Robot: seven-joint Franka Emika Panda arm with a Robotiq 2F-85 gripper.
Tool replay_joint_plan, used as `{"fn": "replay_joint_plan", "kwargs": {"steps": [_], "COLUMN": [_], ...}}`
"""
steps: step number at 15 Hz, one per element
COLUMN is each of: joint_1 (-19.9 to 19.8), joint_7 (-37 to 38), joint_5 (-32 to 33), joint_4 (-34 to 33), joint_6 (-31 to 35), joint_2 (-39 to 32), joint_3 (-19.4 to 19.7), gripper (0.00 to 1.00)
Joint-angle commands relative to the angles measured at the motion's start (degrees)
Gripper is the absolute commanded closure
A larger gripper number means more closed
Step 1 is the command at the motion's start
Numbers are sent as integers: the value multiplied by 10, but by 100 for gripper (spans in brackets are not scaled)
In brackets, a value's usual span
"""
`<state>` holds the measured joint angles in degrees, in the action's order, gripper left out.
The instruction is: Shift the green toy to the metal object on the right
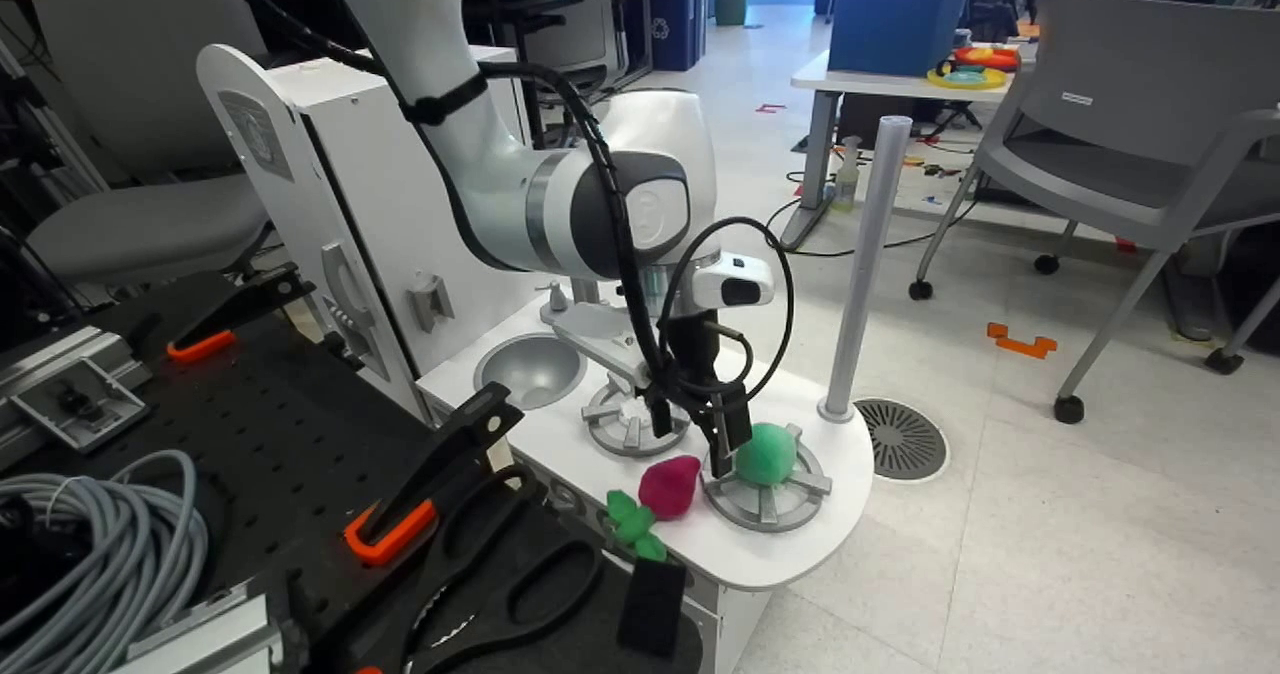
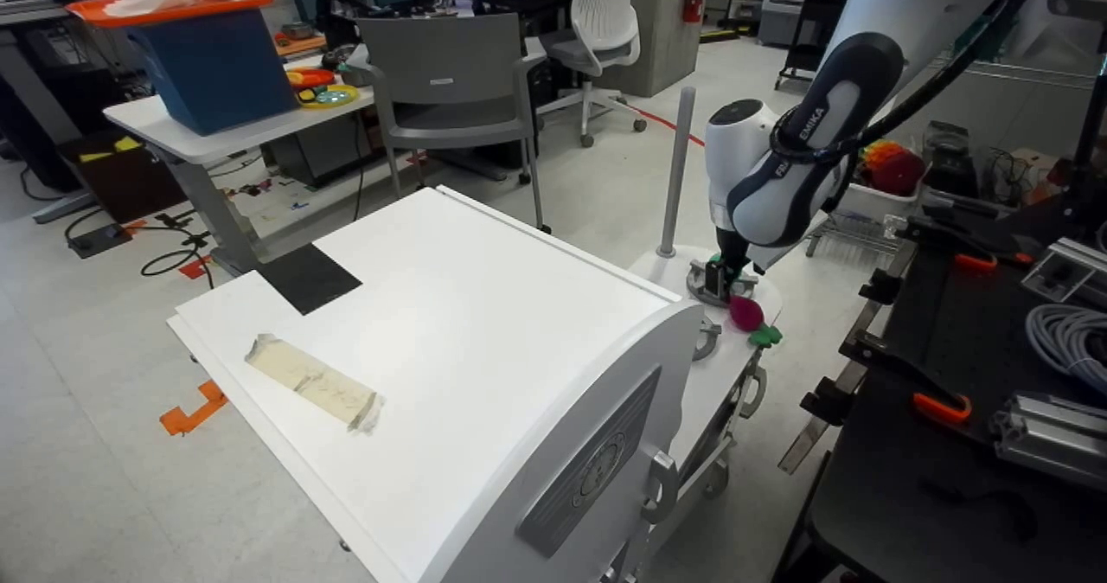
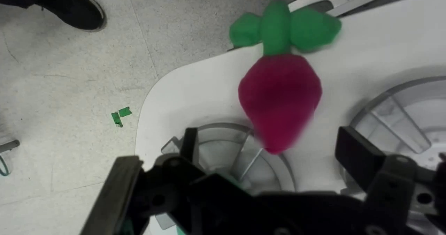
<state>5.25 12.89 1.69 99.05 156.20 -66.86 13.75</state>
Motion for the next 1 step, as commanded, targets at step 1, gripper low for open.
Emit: {"fn": "replay_joint_plan", "kwargs": {"steps": [1], "joint_1": [-2], "joint_7": [-1], "joint_5": [3], "joint_4": [7], "joint_6": [0], "joint_2": [6], "joint_3": [-2], "gripper": [0]}}
